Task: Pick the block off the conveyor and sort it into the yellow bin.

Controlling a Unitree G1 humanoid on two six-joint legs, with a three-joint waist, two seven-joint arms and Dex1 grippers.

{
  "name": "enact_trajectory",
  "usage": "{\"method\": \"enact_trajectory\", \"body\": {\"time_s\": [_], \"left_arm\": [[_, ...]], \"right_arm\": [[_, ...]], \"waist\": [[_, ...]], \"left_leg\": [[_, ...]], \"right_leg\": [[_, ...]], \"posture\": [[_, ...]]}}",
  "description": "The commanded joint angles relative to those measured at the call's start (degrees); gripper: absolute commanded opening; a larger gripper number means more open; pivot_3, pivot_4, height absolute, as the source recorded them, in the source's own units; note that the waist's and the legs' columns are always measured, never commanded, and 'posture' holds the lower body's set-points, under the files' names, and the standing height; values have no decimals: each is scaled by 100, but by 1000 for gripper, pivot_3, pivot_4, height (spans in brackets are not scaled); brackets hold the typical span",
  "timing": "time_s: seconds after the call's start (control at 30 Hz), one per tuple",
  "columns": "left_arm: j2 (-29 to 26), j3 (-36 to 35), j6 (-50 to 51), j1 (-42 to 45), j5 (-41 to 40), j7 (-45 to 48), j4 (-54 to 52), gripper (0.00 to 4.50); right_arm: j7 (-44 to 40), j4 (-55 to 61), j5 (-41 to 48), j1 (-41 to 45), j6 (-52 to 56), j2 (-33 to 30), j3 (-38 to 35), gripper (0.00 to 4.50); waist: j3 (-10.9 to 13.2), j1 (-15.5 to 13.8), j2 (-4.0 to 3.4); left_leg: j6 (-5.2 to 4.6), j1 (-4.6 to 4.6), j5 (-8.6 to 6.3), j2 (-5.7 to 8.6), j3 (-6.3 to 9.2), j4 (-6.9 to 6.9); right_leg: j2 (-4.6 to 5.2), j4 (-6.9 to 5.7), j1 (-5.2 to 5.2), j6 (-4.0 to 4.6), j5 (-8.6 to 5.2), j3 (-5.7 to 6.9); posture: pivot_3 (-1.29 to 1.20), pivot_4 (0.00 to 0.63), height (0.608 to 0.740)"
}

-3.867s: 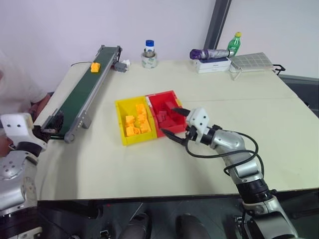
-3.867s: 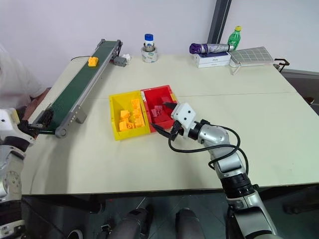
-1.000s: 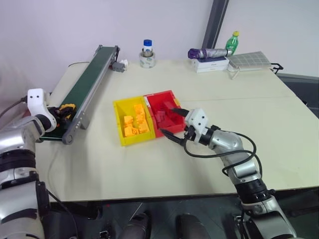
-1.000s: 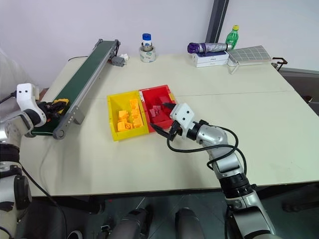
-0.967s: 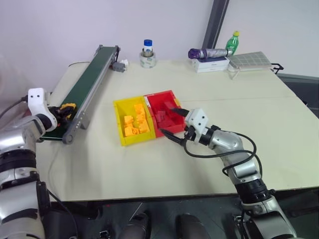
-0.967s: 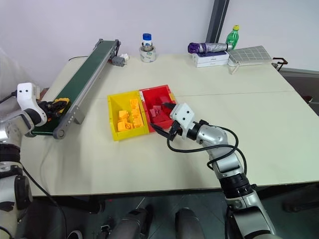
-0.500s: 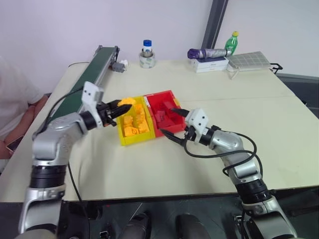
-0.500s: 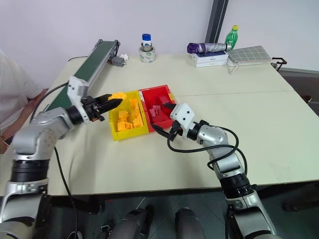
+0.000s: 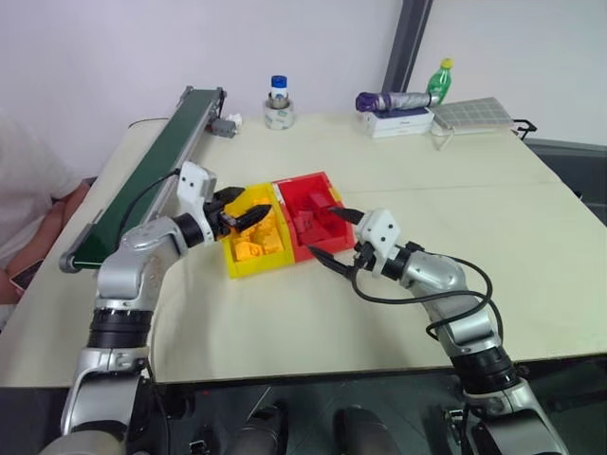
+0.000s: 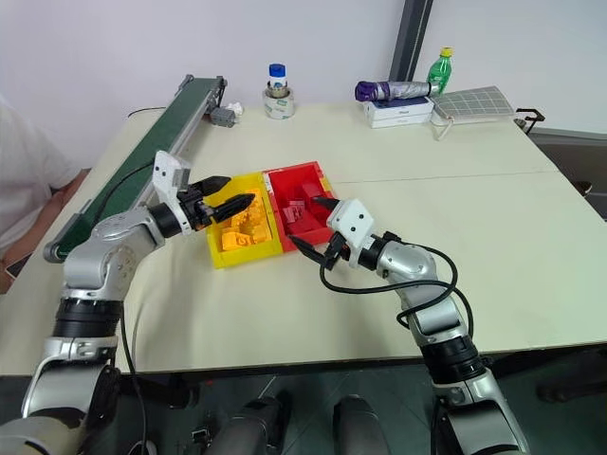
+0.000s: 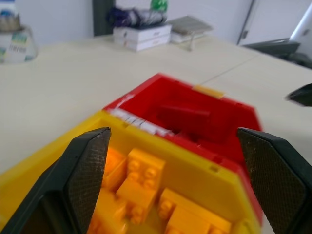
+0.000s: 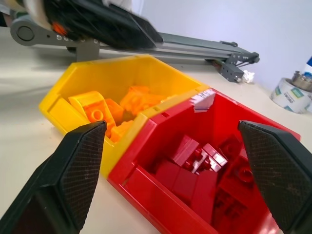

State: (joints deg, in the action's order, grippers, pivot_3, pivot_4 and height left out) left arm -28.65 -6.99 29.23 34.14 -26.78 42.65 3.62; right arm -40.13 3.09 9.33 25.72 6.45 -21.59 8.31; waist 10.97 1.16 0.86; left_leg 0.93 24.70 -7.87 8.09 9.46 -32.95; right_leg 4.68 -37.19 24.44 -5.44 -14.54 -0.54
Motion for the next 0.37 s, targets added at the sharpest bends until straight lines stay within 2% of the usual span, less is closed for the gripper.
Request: {"method": "enact_trajectory", "body": {"time_s": [0.03,0.17,0.3,0.37], "left_arm": [[-463,-466,291,-199,-257,68,-551,4462],[-851,-906,408,-620,-599,287,-876,4462],[-1336,-1005,-37,-1251,-210,470,-817,4462],[-1409,-1159,-229,-1333,-294,586,-649,4462]], "right_arm": [[2,300,45,21,-25,-14,-74,4500],[-55,267,60,56,-22,-26,-68,4500],[-129,219,69,128,-15,-46,-76,4500],[-177,196,61,145,-20,-80,-75,4500]], "waist": [[0,3,0],[1,-31,-1],[1,-39,-2],[1,-44,-2]], "left_leg": [[0,0,0,-1,0,1],[0,0,-1,-2,0,0],[0,-1,-1,-2,-2,-1],[1,0,-1,-2,-1,0]], "right_leg": [[-1,-1,1,0,0,0],[-3,0,0,15,-9,-1],[-1,1,-3,18,-10,-2],[0,1,-2,19,-10,-2]], "posture": [[0,150,740],[0,150,740],[0,150,740],[0,150,740]]}}
